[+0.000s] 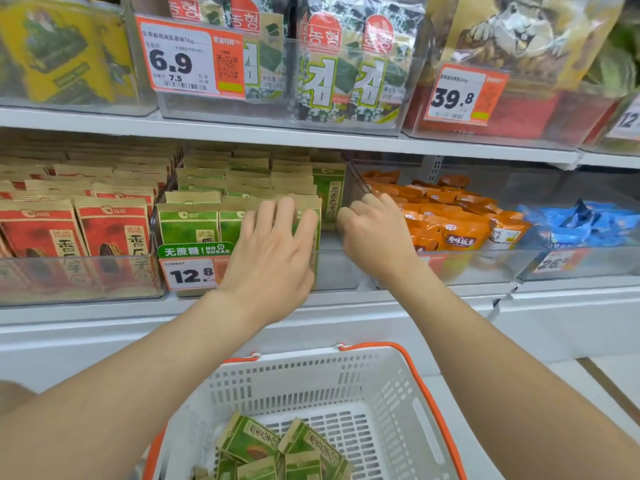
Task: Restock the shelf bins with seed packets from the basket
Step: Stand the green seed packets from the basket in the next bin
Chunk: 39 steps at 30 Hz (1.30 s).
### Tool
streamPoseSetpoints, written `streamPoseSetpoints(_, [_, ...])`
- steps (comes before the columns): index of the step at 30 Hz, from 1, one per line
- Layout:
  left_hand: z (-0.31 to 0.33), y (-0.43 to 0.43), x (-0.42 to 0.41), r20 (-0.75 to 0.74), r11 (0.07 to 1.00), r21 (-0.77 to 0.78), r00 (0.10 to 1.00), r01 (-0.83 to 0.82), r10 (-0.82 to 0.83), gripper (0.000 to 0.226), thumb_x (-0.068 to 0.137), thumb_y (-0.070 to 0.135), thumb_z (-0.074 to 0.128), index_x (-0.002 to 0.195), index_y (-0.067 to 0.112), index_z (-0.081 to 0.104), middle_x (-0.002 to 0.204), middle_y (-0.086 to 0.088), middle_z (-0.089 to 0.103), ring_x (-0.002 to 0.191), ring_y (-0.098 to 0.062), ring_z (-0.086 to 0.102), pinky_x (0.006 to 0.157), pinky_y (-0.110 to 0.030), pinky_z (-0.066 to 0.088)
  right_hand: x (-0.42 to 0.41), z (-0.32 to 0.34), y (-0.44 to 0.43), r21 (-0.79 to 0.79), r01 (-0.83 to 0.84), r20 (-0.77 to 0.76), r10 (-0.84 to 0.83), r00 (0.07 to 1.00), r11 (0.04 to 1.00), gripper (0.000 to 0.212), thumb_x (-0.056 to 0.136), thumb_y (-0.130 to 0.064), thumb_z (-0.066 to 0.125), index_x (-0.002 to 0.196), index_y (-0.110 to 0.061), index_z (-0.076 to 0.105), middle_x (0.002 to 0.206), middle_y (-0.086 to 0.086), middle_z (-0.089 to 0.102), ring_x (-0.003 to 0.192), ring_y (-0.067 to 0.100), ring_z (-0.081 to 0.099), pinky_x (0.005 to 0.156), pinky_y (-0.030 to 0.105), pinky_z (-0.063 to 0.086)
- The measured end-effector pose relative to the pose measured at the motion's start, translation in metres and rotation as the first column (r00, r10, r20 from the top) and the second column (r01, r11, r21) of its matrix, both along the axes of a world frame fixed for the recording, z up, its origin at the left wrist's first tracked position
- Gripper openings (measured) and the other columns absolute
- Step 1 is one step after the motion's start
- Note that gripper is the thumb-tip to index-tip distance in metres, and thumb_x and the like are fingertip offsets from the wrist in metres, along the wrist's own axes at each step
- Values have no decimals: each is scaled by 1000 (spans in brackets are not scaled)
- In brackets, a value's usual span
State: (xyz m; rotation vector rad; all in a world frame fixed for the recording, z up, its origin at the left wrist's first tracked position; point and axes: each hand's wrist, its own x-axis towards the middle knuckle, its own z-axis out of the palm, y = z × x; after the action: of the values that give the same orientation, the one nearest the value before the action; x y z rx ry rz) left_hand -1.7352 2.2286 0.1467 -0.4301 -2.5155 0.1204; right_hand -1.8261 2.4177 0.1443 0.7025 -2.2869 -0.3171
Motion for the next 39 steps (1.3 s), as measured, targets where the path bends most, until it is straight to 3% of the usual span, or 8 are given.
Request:
streamPoseSetpoints(4, [-14, 6, 21, 251, 998, -48, 966, -47, 58, 17, 92, 36, 48, 99, 21, 46, 97, -9, 64, 91, -35, 60, 74, -41, 36, 43, -51, -2, -134, -293, -38, 290, 956, 947, 13, 69, -7, 49, 60, -15, 54, 53, 4, 49, 46, 28, 46, 50, 30, 29])
streamPoseSetpoints(8, [-46, 12, 40, 625, 978, -205, 766, -30, 154, 23, 103, 38, 46, 111, 19, 57, 98, -6, 57, 91, -34, 62, 68, -35, 36, 81, -124, -12, -52, -269, 395, 267, 879, 962, 10, 71, -12, 46, 65, -14, 54, 56, 4, 53, 45, 29, 50, 50, 28, 27])
streamPoseSetpoints(11, [-75, 16, 51, 754, 945, -302, 638, 130, 153, 24, 106, 33, 46, 119, 19, 59, 97, 0, 54, 79, -25, 52, 65, -34, 37, 109, -171, -14, 238, -117, 794, -124, 595, 964, 7, 89, -10, 55, 85, -16, 54, 73, 2, 52, 68, 29, 52, 65, 34, 37])
streamPoseSetpoints(17, [-118, 19, 57, 911, 905, -284, 384, 317, 152, 30, 105, 27, 47, 130, 17, 61, 116, -5, 65, 100, -27, 66, 89, -45, 57, 148, -284, -13, 322, 15, 944, -322, 70, 947, 36, 94, -4, 57, 130, -8, 56, 126, 13, 62, 104, 29, 63, 84, 41, 57])
streamPoseSetpoints(22, [-136, 19, 56, 907, 889, -292, 396, 353, 141, 19, 101, 19, 55, 117, 15, 65, 93, -2, 58, 77, -19, 61, 63, -35, 49, 184, -353, -20, 337, -53, 936, -328, 130, 940, 83, 95, -21, 66, 161, -25, 16, 169, 14, 16, 150, 42, 30, 117, 62, 35])
streamPoseSetpoints(27, [-142, 18, 52, 913, 892, -295, 376, 344, 157, 16, 102, 20, 54, 111, 14, 66, 93, -2, 59, 75, -19, 60, 61, -35, 46, 194, -363, -35, 431, -16, 855, -403, 325, 902, 88, 85, -26, 80, 152, -11, 25, 151, 22, 31, 139, 45, 35, 118, 57, 32])
streamPoseSetpoints(33, [-143, 12, 44, 921, 904, -291, 346, 312, 177, 33, 104, 11, 52, 137, 16, 59, 119, -6, 65, 94, -24, 66, 70, -33, 51, 141, -316, -29, 199, -8, 980, -199, 5, 980, 57, 74, -31, 94, 121, -15, 65, 117, 4, 67, 108, 28, 64, 92, 42, 57])
streamPoseSetpoints(39, [-107, -5, 25, 931, 957, -246, 313, 155, 189, 53, 97, 46, 71, 135, 12, 58, 122, -4, 66, 102, -25, 68, 73, -32, 49, 90, -199, -22, -137, 151, 989, 145, -41, 979, 28, 76, -31, 93, 96, -24, 74, 85, -9, 71, 78, 11, 66, 74, 30, 49])
